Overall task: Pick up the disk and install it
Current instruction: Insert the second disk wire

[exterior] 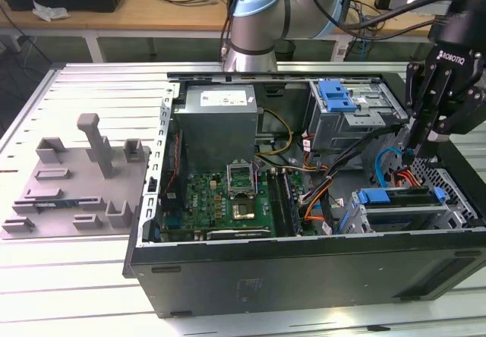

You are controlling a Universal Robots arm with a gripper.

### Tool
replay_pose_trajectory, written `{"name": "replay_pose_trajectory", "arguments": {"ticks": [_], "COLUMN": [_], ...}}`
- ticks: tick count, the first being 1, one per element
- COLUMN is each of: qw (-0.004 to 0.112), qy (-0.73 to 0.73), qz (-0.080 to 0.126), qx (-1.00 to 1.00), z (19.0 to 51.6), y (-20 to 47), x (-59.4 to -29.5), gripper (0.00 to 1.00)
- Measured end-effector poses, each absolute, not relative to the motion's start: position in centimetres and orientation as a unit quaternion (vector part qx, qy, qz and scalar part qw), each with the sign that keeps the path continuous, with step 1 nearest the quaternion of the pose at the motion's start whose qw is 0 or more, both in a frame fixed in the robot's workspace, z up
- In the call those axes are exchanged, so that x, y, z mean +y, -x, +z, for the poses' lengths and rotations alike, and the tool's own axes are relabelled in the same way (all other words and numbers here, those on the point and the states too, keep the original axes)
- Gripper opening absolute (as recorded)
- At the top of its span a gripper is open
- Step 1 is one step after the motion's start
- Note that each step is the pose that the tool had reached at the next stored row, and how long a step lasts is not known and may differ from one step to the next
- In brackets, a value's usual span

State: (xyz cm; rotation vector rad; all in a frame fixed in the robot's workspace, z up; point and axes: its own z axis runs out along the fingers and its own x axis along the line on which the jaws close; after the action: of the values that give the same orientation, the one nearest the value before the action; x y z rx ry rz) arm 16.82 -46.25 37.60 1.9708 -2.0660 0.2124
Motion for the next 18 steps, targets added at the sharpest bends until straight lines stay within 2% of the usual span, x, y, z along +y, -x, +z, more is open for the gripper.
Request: {"name": "replay_pose_trajectory", "arguments": {"ticks": [18], "qw": [0.139], "qy": [-0.678], "qz": [0.073], "qx": [-0.719], "z": [36.57], "y": [-16.22], "x": [-45.91], "gripper": [0.30]}}
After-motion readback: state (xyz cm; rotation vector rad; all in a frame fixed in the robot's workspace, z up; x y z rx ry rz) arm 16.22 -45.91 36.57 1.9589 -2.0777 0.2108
